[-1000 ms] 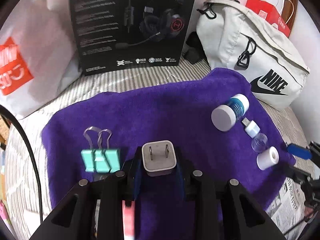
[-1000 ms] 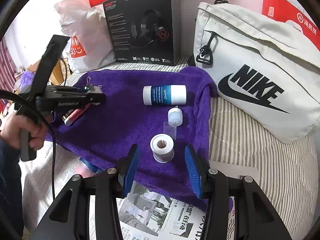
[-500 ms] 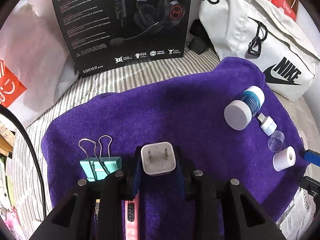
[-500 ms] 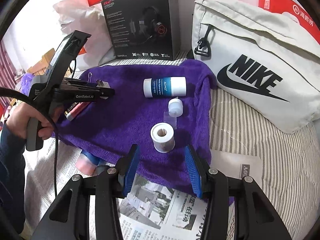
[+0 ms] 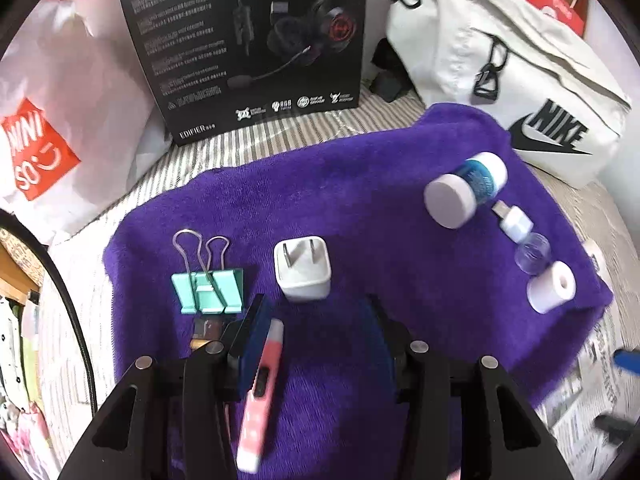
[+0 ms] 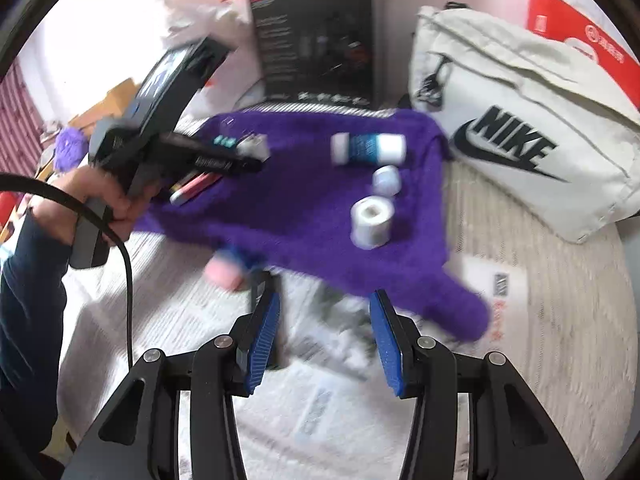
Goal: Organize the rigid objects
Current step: 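Lower the adapter onto the towel and open the left tool, then lift both tools away from the towel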
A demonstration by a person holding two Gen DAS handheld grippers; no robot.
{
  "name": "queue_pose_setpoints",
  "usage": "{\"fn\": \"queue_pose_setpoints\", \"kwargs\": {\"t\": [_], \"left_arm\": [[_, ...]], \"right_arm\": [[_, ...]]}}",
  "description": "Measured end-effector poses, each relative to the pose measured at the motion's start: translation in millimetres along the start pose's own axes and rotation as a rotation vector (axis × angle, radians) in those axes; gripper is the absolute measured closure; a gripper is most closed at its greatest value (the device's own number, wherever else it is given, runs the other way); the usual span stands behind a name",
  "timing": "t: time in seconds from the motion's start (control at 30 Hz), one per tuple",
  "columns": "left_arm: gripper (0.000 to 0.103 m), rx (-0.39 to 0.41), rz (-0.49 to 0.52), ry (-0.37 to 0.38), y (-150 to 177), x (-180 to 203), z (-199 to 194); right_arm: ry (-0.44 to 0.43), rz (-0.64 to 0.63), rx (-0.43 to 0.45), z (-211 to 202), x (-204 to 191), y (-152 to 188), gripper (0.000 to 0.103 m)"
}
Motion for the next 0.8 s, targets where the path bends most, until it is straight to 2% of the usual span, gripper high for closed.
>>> {"fn": "queue_pose_setpoints", "kwargs": {"t": [0.13,0.27,0.37,0.53,0.6,0.67,0.8], "left_arm": [[0.058,0.028,0.003,0.003,7.1,-1.6,-22.6],[0.058,0.044,-0.013,-0.021,24.6,-15.3,-43.5],[0.058,0.049,-0.046,-0.039,40.1,-29.4,-58.8],[0.058,0.073,-0.077,-0.052,73.0,-48.9,-86.0],[0.056,0.075,-0.097,-0.056,84.9,-54.8,-92.5],[0.056,0.078,-0.115,-0.051,94.2,-57.0,-96.1],[0.056,0.071,-0.125,-0.03,112.0,-50.6,-97.9]], "right_arm": [[-0.026,-0.048,-0.034,20.3,-22.1,8.4,0.056],[-0.024,-0.062,-0.064,40.8,-26.0,11.9,0.057],[-0.003,-0.067,-0.078,50.4,-23.3,14.2,0.063],[0.03,-0.1,-0.055,54.0,-24.6,14.0,0.067],[0.043,-0.127,-0.039,56.3,-29.3,14.8,0.072],[0.037,-0.136,-0.03,57.1,-32.2,14.5,0.081],[0.04,-0.117,-0.035,58.0,-31.5,12.0,0.081]]}}
Point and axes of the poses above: each gripper's, at about its wrist camera, not at the fingertips, and z roughly the way its jaws point, x to its right, y to its underside, the point moved 4 cm from there along z, roughly the way its jaws point, and after that the axes turned 6 degrees about -y, right-handed, at the moved point
